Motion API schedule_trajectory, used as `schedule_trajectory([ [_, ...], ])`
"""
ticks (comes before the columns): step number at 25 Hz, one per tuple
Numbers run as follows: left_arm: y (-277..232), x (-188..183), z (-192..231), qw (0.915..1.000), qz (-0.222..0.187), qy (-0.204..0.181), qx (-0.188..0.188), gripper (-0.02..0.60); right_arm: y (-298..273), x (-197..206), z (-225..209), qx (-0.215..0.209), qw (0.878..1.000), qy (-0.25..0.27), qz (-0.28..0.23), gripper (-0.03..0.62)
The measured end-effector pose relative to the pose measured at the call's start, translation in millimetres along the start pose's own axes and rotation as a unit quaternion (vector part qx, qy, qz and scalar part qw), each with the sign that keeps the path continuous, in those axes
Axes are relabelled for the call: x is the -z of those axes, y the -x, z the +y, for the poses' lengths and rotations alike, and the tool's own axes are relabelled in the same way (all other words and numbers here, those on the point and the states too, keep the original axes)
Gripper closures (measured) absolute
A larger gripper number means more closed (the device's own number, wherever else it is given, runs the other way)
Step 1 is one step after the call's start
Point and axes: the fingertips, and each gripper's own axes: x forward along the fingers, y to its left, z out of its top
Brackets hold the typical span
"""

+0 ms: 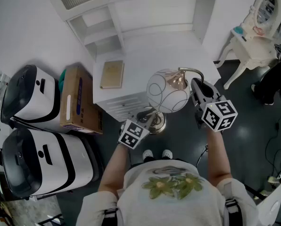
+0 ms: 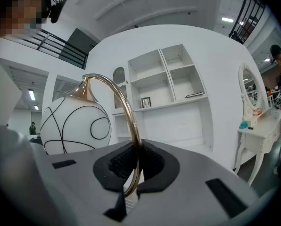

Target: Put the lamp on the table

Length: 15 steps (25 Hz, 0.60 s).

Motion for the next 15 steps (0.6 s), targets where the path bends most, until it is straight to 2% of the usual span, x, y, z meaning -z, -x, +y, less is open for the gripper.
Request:
schedule_trajectory([
  [15, -17, -3, -18, 0.9997, 0.01, 0.016, 0.015, 0.529, 7, 4, -21, 0.001, 1.0, 0.007, 0.005, 0.565],
])
